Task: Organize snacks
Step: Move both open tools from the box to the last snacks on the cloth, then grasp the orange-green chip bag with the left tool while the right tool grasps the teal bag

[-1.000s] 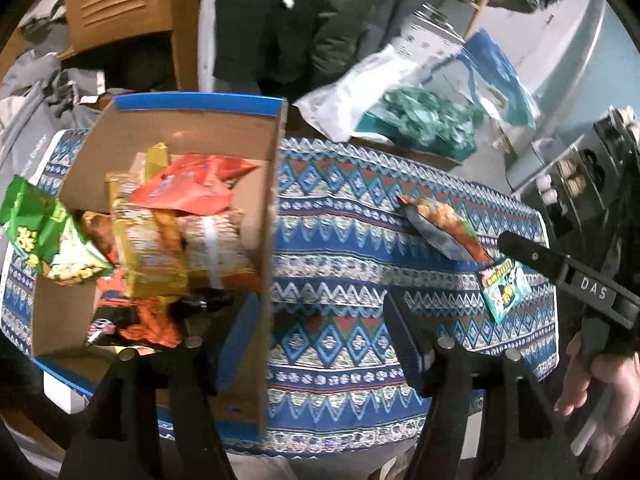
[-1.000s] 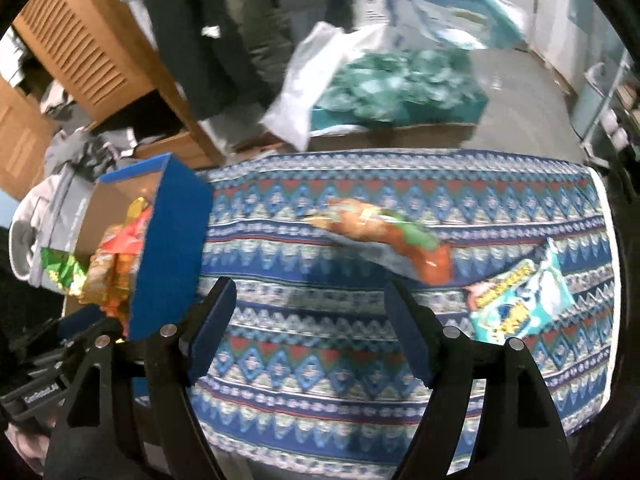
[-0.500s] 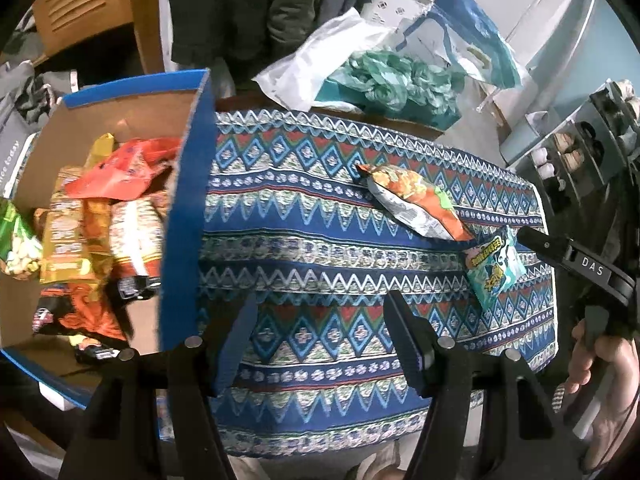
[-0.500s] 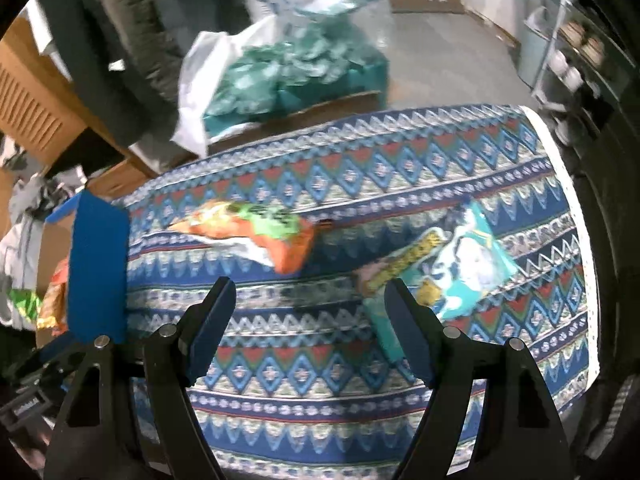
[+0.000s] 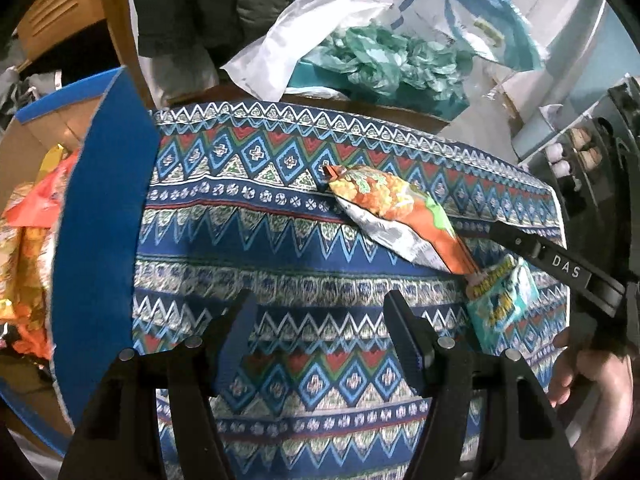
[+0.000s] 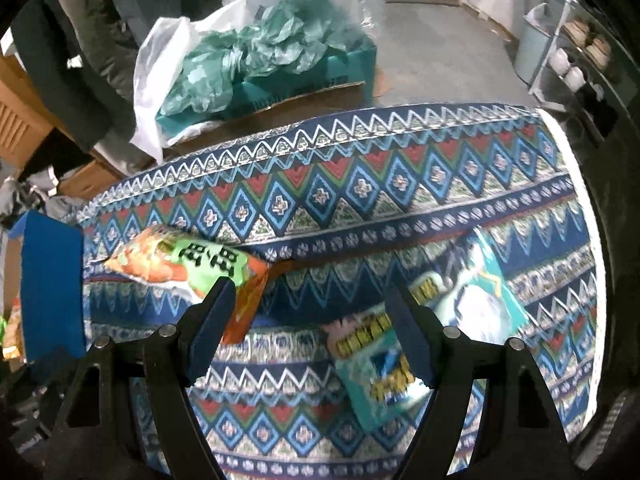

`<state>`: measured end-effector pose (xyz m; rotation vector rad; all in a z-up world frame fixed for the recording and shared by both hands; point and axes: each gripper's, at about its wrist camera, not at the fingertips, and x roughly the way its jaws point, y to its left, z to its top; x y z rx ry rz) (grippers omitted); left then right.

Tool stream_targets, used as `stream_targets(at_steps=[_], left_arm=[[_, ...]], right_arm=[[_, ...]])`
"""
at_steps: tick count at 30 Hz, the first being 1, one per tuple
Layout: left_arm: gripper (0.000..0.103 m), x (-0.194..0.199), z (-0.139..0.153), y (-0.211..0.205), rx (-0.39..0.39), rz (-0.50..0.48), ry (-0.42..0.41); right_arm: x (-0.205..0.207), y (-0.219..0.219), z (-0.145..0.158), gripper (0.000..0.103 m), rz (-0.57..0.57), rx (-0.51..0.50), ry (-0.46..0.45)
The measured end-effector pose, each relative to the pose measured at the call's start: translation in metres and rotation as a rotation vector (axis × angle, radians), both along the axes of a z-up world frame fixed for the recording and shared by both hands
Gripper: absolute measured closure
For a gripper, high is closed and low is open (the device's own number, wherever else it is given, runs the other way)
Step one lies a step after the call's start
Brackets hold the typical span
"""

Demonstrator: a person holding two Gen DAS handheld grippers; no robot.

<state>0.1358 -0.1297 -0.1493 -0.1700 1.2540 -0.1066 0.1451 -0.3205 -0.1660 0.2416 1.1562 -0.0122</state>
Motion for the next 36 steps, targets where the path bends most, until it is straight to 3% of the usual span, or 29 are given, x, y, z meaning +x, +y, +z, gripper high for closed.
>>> stream_targets(at_steps=[9, 16, 21, 24, 30, 36], left_arm=[[0.036, 0.029, -0.03, 0.003, -0.027, 0.076, 0.085], [0.036, 0.028, -0.022, 0.024, -0.078, 0.165, 0.095], [0.035, 0.03, -0.013, 0.03, -0.119, 0.197, 0.082], [0.028, 0.03, -0.007, 0.026, -0.108, 0.182, 0.057], [0.028, 0.031, -0.011, 0.013, -0.102, 0.128, 0.057], [0.028, 0.034, -0.016, -0.002, -0.103, 0.097, 0.066]], right_arm=[[0.01, 0.022, -0.024, 0.026, 0.051, 0.002, 0.072], [-0.011, 0.055, -0.036, 0.026, 0.145, 0.098, 0.139], [-0.021, 0.076, -0.03, 0.026, 0.198, 0.095, 0.131], [-0.033, 0.066, -0.021, 0.026, 0.148, 0.089, 0.123], [-0.047, 0.006, -0.008, 0.026, -0.024, 0.073, 0.109], [-0.053, -0.063, -0.022, 0.026, -0.236, 0.169, 0.128]])
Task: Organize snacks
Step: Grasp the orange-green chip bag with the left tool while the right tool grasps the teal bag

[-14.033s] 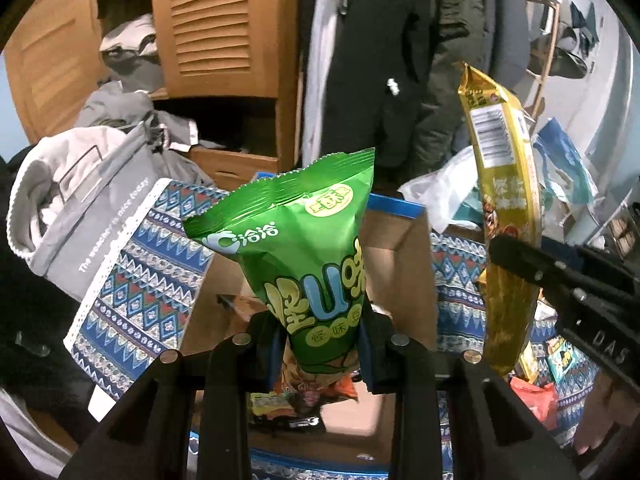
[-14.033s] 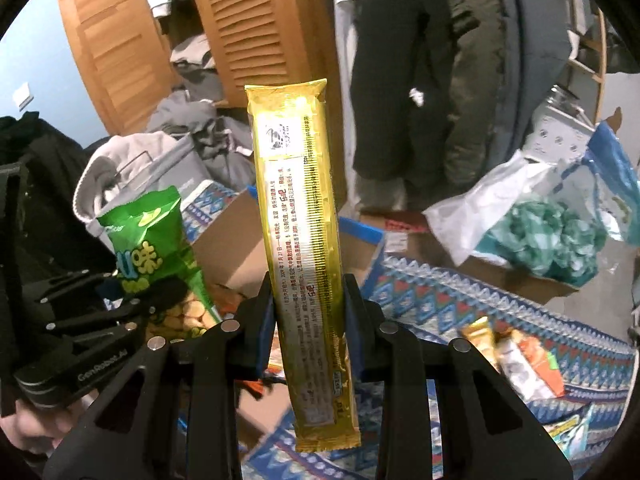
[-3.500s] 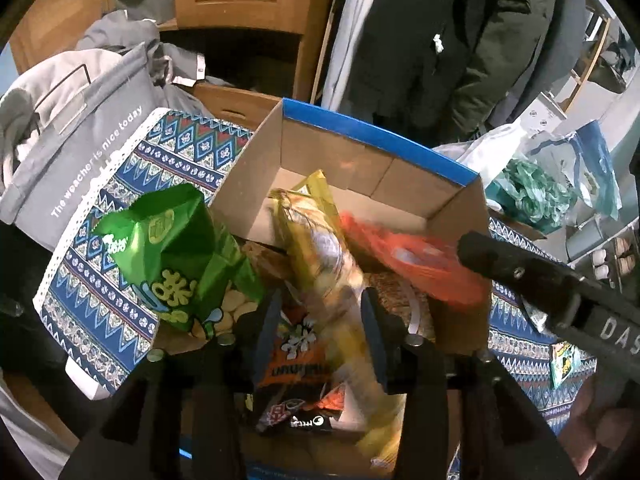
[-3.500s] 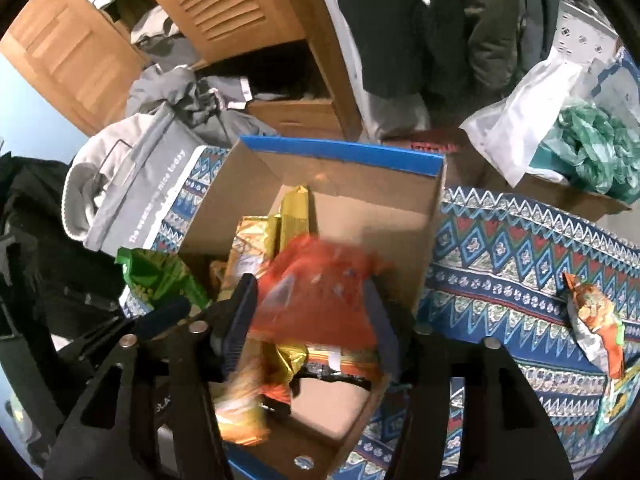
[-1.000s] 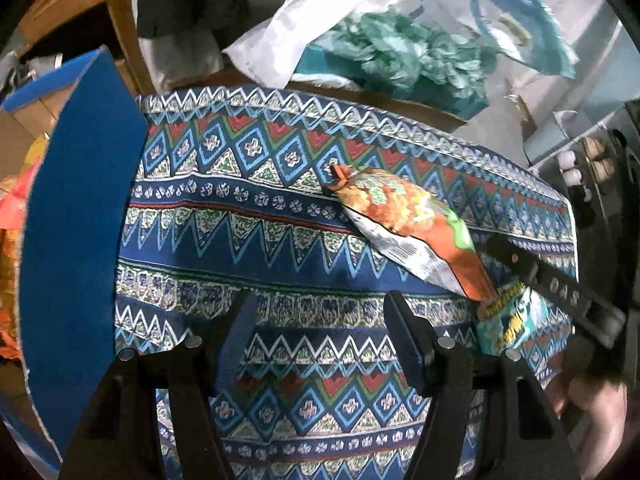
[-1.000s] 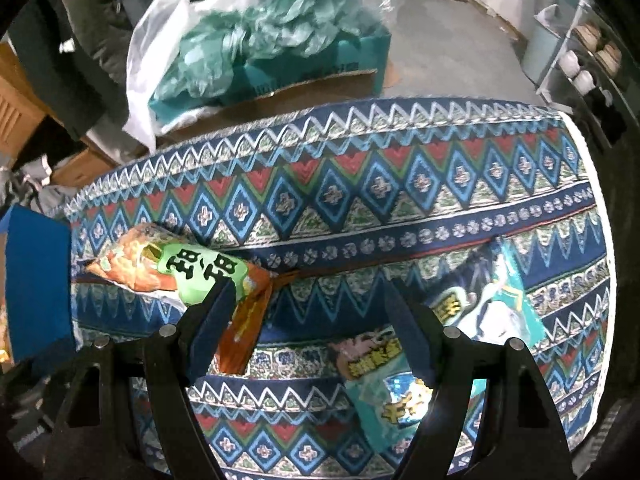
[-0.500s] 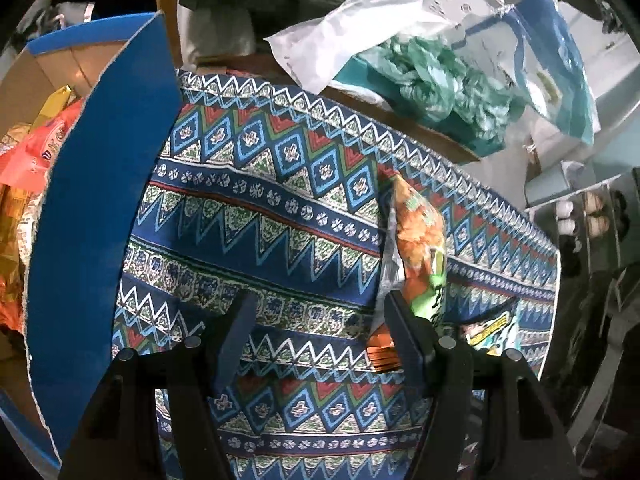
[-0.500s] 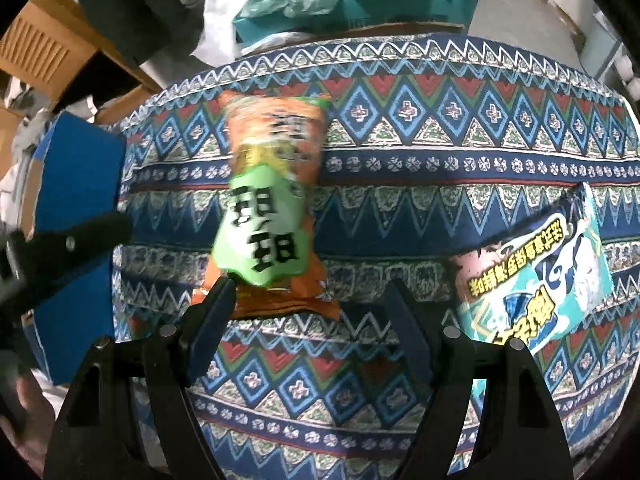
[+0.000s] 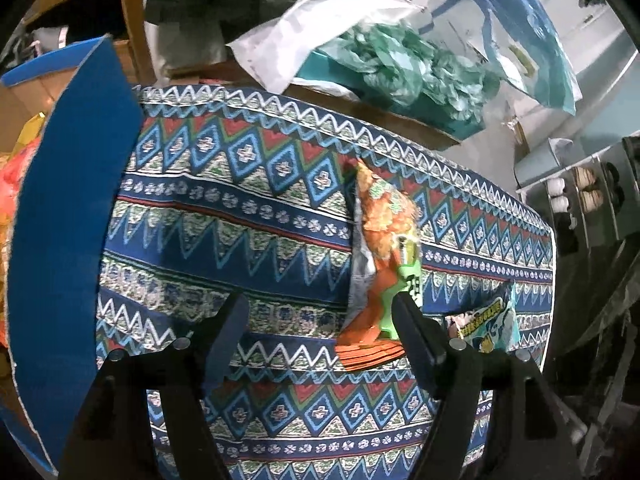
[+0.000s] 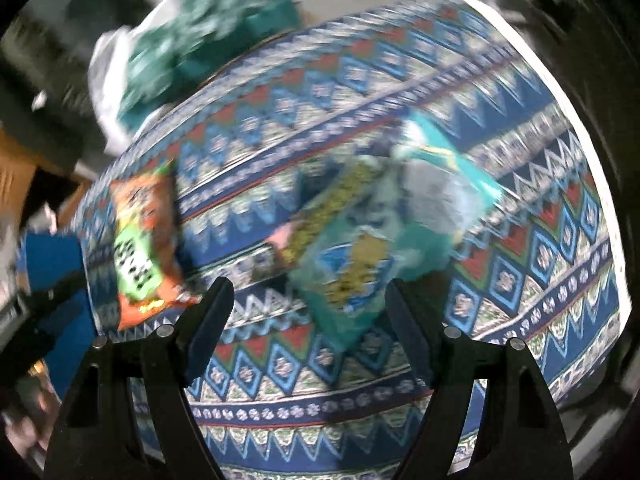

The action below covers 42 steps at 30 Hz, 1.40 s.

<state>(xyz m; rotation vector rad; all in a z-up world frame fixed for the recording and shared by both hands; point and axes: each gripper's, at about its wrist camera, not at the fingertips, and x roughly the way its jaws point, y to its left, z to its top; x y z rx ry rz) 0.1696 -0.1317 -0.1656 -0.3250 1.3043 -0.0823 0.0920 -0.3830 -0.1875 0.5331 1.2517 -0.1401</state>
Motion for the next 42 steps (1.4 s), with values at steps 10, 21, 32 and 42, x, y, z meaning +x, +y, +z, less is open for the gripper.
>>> stream_targets(at_steps=[10, 21, 32, 42], left_arm=[[0.028, 0.012, -0.002, -0.019, -0.005, -0.026, 0.008], [0.023, 0.031, -0.012, -0.027, -0.046, 0.012, 0.038], [0.023, 0.043, -0.028, -0.044, -0.035, -0.009, 0.069], [0.023, 0.049, -0.042, -0.058, -0.002, -0.043, 0.091]], right_arm=[[0.0, -0.043, -0.027, 0.026, -0.145, 0.104, 0.03], [0.048, -0.031, -0.042, 0.025, -0.125, 0.055, 0.044], [0.102, 0.011, -0.042, 0.023, 0.109, -0.157, 0.076], [0.113, 0.063, -0.049, 0.03, 0.354, -0.358, 0.064]])
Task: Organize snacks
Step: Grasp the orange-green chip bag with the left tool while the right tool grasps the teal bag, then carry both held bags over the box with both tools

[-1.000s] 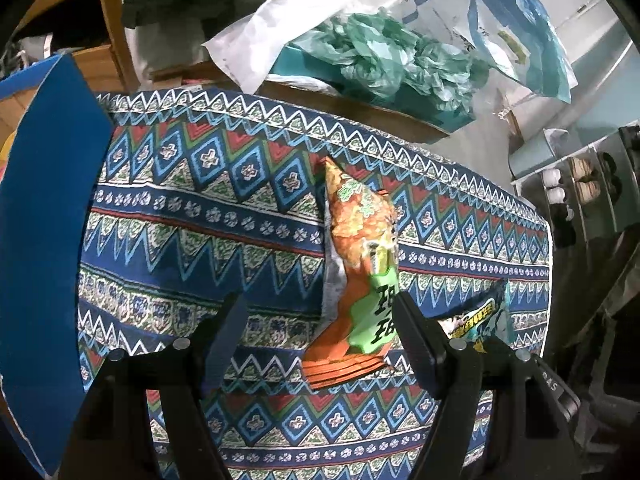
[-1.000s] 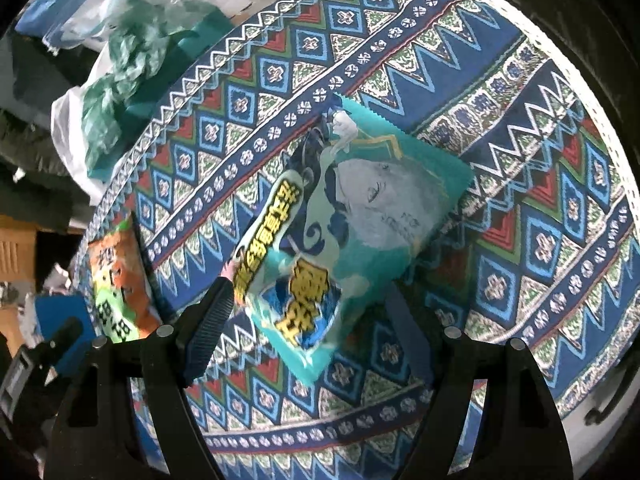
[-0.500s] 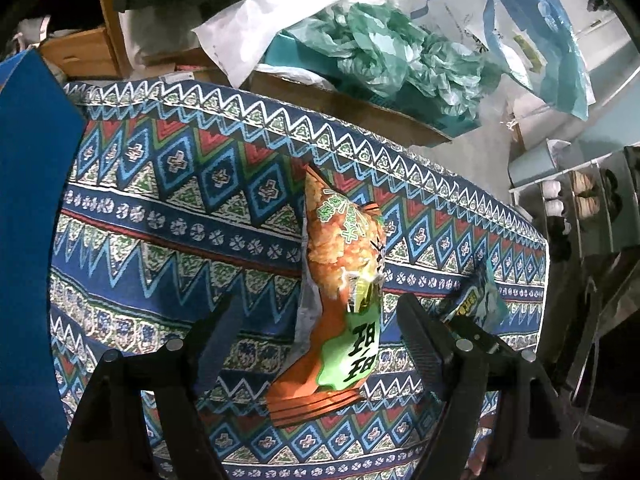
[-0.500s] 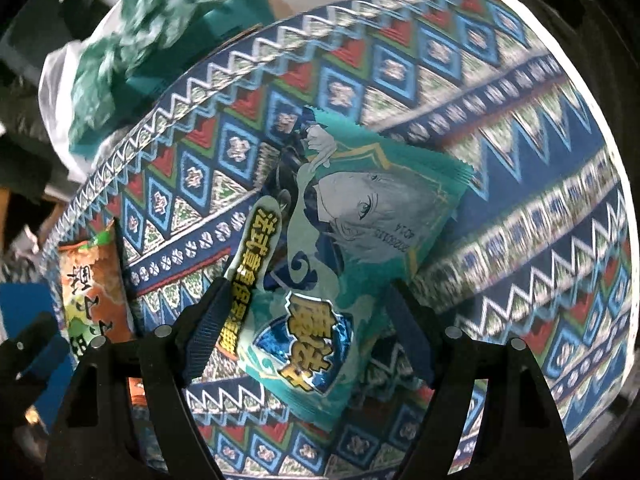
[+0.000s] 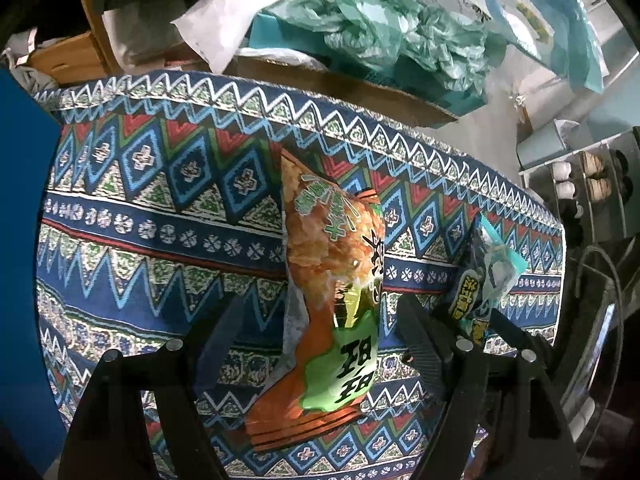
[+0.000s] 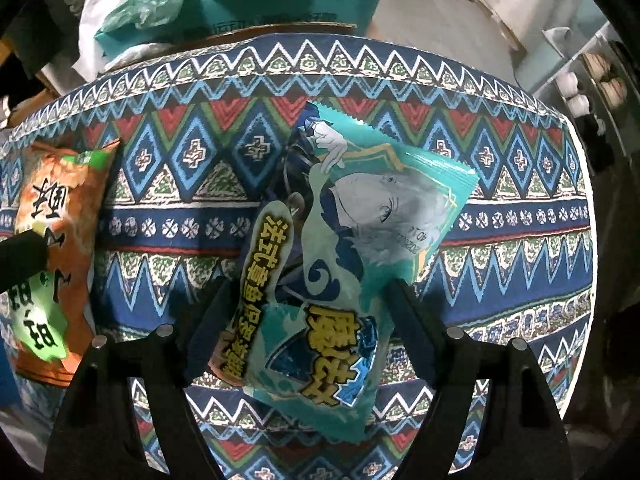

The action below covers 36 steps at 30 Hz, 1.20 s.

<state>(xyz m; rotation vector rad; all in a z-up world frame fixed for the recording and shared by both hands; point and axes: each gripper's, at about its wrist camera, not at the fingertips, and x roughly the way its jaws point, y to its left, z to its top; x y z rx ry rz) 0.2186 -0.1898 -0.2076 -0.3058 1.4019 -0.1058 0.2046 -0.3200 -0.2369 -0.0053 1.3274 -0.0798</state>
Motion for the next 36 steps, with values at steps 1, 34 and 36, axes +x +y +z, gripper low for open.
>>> stream_targets(at_steps=[1, 34, 36], left_arm=[[0.023, 0.001, -0.003, -0.003, 0.004, -0.009, 0.003], [0.068, -0.049, 0.07, 0.023, 0.112, -0.169, -0.24], [0.068, -0.056, 0.08, 0.03, 0.116, -0.17, -0.258]], right_arm=[[-0.001, 0.0, 0.001, 0.033, 0.004, 0.014, -0.006], [-0.105, 0.015, 0.121, 0.04, 0.13, 0.059, -0.184], [-0.108, 0.022, 0.132, 0.04, 0.146, 0.06, -0.205]])
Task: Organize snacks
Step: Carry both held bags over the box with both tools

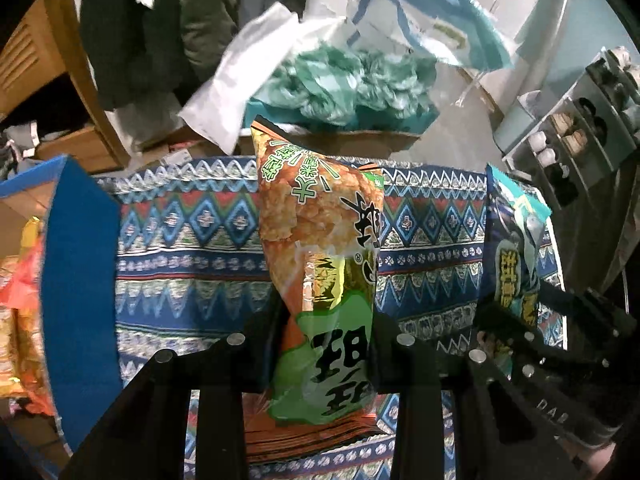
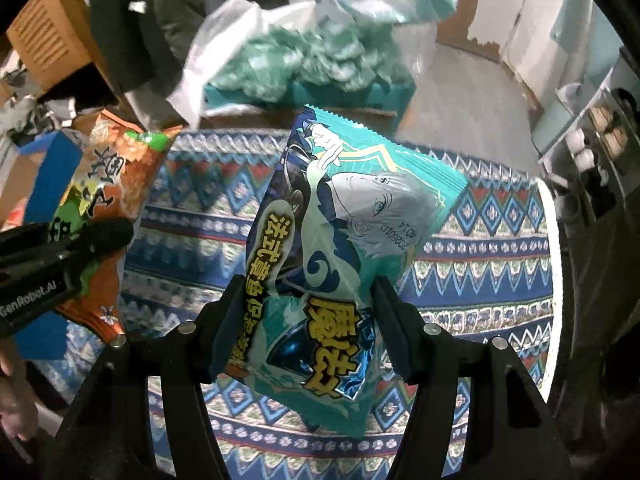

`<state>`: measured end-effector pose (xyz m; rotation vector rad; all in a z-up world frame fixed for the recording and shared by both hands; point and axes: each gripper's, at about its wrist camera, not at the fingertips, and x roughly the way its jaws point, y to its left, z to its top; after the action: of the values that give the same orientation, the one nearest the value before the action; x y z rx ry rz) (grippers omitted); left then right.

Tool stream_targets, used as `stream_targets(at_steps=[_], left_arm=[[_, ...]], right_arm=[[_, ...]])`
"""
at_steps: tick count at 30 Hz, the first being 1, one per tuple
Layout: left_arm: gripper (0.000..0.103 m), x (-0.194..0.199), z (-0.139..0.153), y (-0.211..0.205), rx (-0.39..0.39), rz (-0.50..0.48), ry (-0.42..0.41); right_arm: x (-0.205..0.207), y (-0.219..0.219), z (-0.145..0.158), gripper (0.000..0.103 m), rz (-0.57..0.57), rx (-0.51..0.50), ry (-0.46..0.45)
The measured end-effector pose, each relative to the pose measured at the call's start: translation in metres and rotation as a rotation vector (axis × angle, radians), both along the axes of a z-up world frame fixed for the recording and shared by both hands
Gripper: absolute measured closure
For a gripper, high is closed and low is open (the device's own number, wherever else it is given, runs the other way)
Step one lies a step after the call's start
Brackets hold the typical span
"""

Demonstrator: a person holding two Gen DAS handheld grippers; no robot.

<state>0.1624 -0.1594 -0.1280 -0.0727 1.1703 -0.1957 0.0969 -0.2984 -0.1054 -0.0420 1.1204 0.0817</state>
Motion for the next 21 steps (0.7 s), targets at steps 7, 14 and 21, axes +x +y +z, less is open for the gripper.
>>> stream_targets(at_steps=[7, 14, 21], left_arm=[[0.068, -0.026, 0.035, 0.021, -0.007, 0.005, -0.069], [0.068, -0.045, 0.056, 0.038, 0.001, -0.003, -0.112], [0.068, -0.058, 0.069, 0.067, 0.017, 0.02, -0.143]], right_arm=[[-0.011, 0.031, 0.032, 0.04, 0.063, 0.016, -0.06], [-0.018, 0.063, 0.054, 0.04, 0.126, 0.03, -0.109], [-0.023, 0.099, 0.069, 0.04, 0.198, 0.038, -0.137]])
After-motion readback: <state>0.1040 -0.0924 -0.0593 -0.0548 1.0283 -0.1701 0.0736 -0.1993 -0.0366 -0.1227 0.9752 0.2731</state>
